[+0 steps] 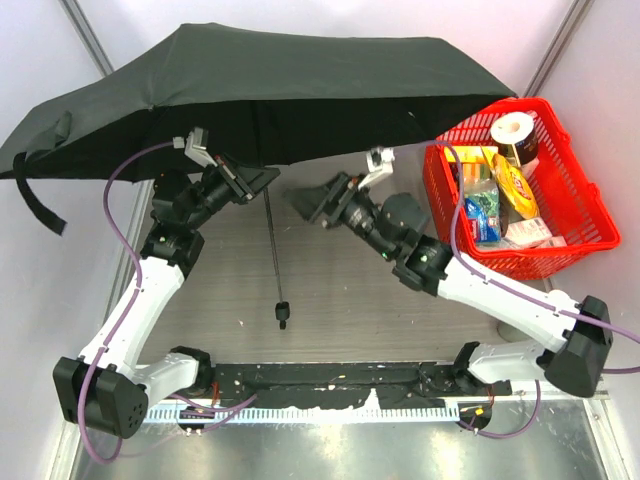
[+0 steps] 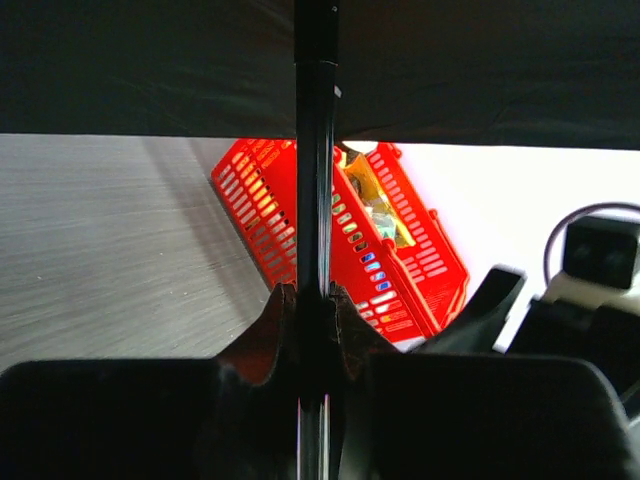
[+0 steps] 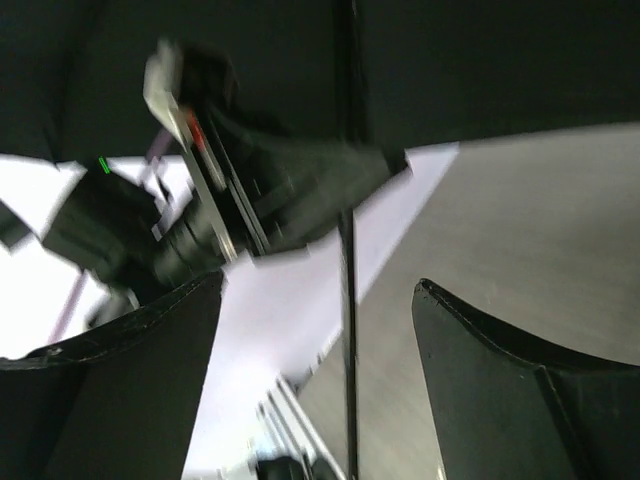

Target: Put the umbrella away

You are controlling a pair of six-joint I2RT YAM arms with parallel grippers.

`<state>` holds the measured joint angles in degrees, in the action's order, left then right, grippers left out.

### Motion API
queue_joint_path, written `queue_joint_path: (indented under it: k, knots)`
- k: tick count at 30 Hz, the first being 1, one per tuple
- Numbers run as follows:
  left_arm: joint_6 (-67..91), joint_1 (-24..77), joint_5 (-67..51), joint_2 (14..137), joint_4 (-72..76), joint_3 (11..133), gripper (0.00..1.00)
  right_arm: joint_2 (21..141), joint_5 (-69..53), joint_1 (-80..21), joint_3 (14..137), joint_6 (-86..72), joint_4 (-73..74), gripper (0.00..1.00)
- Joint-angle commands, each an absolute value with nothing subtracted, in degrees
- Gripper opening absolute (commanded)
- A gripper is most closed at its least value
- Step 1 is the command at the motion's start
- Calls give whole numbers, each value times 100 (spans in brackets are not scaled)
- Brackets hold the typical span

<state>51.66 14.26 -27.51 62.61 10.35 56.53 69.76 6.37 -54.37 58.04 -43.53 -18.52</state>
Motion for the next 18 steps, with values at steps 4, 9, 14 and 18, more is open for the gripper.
queue_joint_path:
  k: [4,9,14,18]
  knots:
    - [5264,1441,-3216,6187,1687,5765,0,8513,731,-5177,7856,-5008,-2460,81]
    - [5125,1441,-3525,6074,1495,5792,0,9684,730,-5001,9428,-5221,-2128,78]
    - [4658,1450,-3462,5950,941,5968,0,9923,685,-4905,9563,-5142,-1899,65]
    - [4500,1450,-3270,5880,678,5994,0,9546,975,-4904,9230,-4747,-1520,64]
